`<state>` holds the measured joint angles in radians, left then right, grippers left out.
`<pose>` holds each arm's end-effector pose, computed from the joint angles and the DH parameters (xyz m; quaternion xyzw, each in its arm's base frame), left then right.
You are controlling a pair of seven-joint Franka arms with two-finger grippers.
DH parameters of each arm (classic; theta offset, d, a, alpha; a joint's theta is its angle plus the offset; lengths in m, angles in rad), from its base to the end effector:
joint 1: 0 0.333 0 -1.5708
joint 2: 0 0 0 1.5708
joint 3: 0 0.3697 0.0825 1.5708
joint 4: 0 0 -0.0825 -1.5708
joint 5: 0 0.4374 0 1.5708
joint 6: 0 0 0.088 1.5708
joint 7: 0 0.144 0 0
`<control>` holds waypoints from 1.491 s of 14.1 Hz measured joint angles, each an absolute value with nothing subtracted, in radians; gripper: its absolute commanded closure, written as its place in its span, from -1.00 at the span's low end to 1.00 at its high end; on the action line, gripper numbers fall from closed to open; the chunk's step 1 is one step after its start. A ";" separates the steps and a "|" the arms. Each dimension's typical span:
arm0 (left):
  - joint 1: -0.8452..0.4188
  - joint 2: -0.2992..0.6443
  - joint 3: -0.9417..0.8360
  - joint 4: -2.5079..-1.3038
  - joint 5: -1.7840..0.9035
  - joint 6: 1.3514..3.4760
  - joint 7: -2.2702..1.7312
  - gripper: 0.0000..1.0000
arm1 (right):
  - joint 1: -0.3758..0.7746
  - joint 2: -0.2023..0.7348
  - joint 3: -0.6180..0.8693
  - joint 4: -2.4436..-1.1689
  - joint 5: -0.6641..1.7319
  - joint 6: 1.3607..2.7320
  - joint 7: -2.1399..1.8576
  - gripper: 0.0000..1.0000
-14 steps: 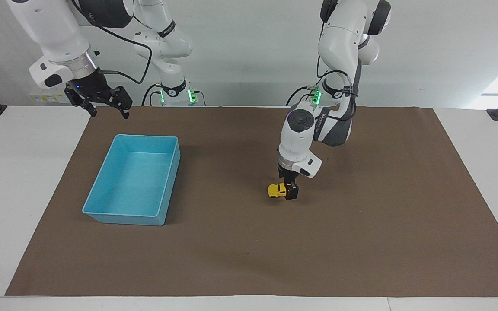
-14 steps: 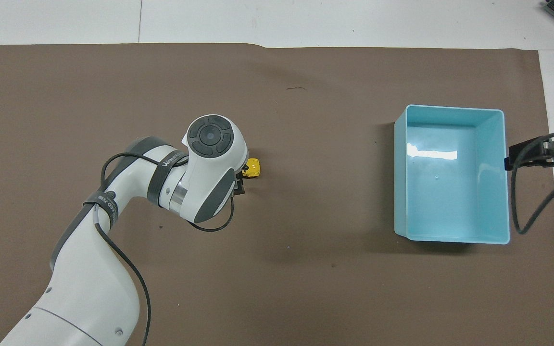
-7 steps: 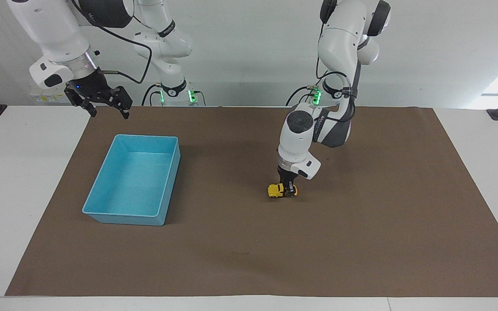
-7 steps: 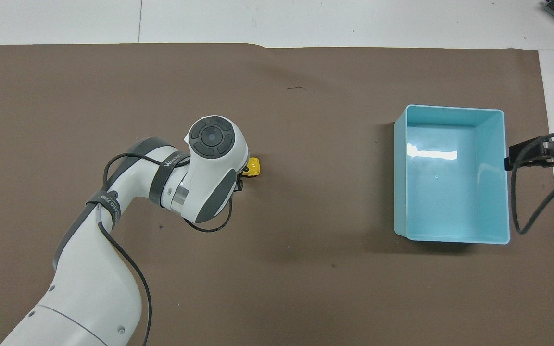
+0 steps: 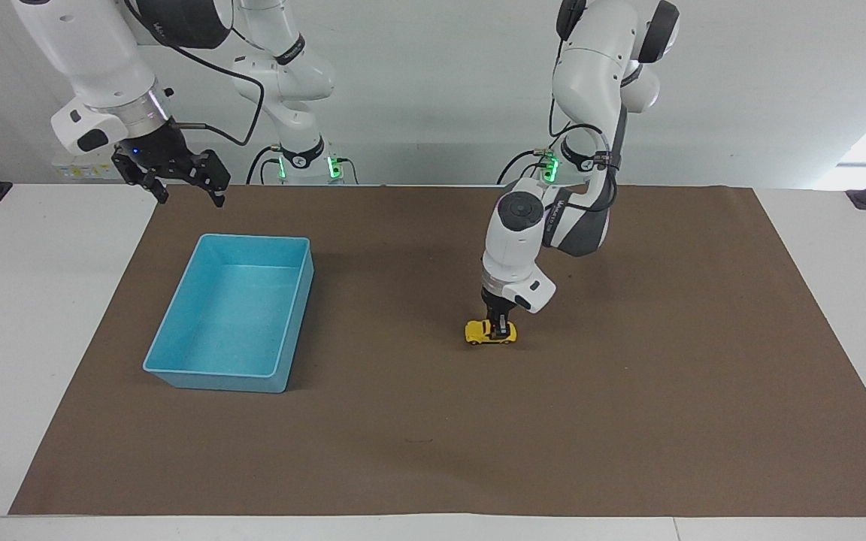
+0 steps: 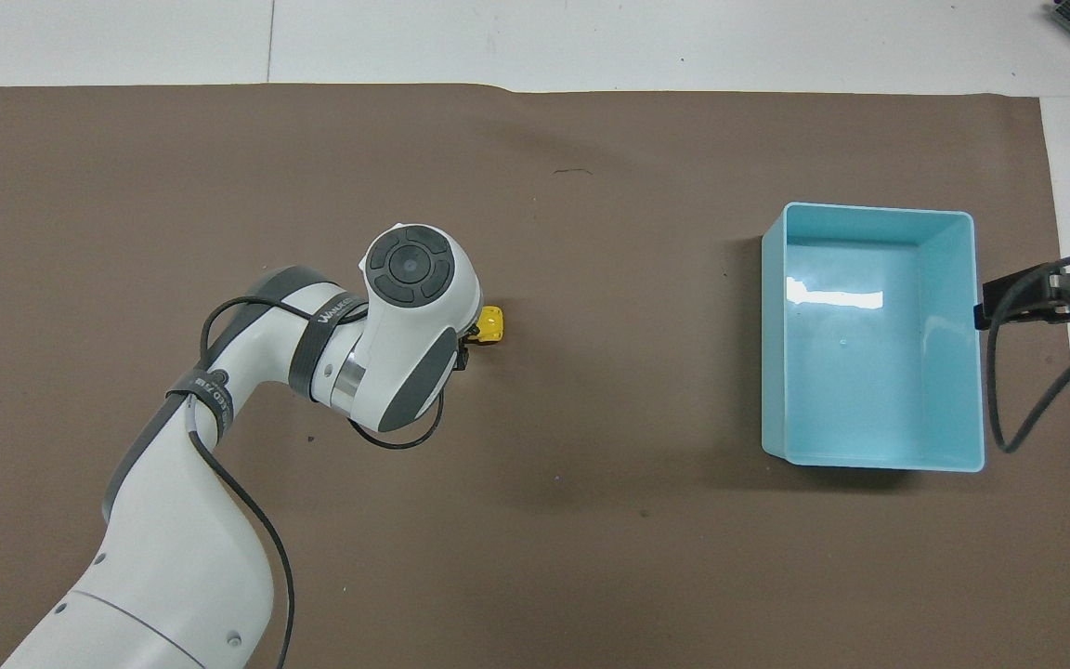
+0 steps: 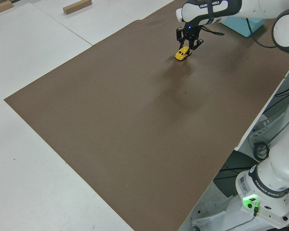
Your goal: Wind up and store yellow beetle car
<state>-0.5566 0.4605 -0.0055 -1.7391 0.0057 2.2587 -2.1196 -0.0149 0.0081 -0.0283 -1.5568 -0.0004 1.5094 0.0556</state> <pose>0.6238 -0.3921 0.2984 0.7125 0.7011 0.0078 0.0285 0.6017 -0.0260 0.6384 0.9984 -0.0494 -0.0277 0.0005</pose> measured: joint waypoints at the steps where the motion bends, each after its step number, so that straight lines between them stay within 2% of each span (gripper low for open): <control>1: -0.557 0.460 -0.005 -1.739 0.002 2.259 -2.120 1.00 | -0.015 0.008 -0.028 -1.557 0.000 1.509 0.056 -1.00; 10: -0.495 0.440 -0.001 -1.764 -0.017 2.235 -2.119 0.95 | -0.015 0.008 -0.028 -1.557 0.000 1.509 0.056 -1.00; 18: -0.400 0.407 0.001 -1.808 -0.022 2.213 -2.009 0.70 | -0.015 0.008 -0.028 -1.557 0.000 1.509 0.056 -1.00; 21: -0.381 0.403 0.002 -1.811 -0.022 2.203 -1.989 0.67 | -0.015 0.008 -0.028 -1.557 0.000 1.509 0.056 -1.00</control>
